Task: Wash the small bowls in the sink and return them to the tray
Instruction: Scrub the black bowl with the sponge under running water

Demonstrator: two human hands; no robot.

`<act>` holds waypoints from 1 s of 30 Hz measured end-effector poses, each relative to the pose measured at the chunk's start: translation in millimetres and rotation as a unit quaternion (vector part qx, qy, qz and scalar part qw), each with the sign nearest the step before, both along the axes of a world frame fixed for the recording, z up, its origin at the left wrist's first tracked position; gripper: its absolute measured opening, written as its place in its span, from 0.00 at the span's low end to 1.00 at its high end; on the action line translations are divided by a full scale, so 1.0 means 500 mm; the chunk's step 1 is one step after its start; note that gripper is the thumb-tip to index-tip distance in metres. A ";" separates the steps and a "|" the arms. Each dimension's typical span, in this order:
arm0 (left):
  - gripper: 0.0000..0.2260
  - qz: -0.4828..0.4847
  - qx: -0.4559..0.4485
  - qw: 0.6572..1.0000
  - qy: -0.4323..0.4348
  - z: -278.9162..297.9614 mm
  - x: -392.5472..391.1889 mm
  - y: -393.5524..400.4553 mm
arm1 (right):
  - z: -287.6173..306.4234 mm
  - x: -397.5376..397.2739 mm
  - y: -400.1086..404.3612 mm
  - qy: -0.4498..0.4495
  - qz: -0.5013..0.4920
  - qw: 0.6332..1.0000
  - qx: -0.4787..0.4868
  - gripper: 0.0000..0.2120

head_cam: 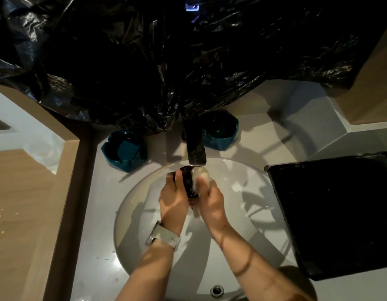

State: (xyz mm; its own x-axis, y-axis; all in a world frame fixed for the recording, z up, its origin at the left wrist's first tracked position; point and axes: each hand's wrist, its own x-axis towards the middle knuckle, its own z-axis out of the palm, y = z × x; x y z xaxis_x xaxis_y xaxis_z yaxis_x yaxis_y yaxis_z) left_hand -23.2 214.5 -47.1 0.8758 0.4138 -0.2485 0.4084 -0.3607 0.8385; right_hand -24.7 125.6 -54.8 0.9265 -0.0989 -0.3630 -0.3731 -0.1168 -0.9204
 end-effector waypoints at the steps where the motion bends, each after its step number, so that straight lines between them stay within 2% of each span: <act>1: 0.16 0.016 -0.011 1.000 0.002 -0.005 -0.005 -0.007 | -0.009 -0.006 0.001 0.013 -0.010 1.000 0.001 0.11; 3: 0.15 0.038 -0.053 0.998 0.013 -0.015 -0.023 -0.016 | -0.012 -0.003 -0.007 0.036 -0.004 0.999 -0.013 0.11; 5: 0.15 0.043 -0.070 0.996 0.027 -0.016 -0.045 -0.021 | -0.024 0.011 -0.018 0.037 0.046 0.997 -0.043 0.14; 7: 0.16 0.037 -0.042 0.998 0.026 -0.004 -0.056 -0.018 | -0.024 0.028 -0.022 0.027 0.075 0.995 -0.056 0.13; 9: 0.16 0.031 -0.012 0.999 0.009 0.010 -0.048 -0.008 | -0.018 0.036 -0.015 0.042 0.069 0.997 -0.015 0.11; 13: 0.15 0.034 0.024 0.999 -0.017 0.005 -0.024 0.000 | -0.033 0.013 -0.003 0.020 0.083 0.993 -0.080 0.12; 16: 0.15 0.025 0.031 0.999 0.014 -0.002 -0.035 -0.020 | -0.034 0.006 -0.023 0.029 0.080 0.993 -0.084 0.04; 18: 0.14 0.006 0.044 0.999 0.026 -0.005 -0.046 -0.027 | -0.027 0.023 -0.042 0.016 0.082 0.994 -0.074 0.08; 21: 0.14 -0.011 0.047 0.999 0.008 0.003 -0.042 -0.023 | -0.026 0.038 -0.044 0.024 0.079 0.996 -0.040 0.08; 25: 0.18 0.007 -0.016 0.999 0.042 -0.008 -0.016 -0.019 | -0.042 0.012 -0.023 0.063 0.015 0.998 0.025 0.18; 28: 0.19 -0.002 -0.135 0.988 0.080 -0.024 -0.019 -0.009 | -0.028 0.012 -0.039 0.052 0.038 0.998 0.012 0.13; 30: 0.15 -0.098 -0.144 0.981 0.082 -0.017 -0.022 0.012 | -0.012 0.031 -0.054 0.066 0.065 0.996 0.014 0.11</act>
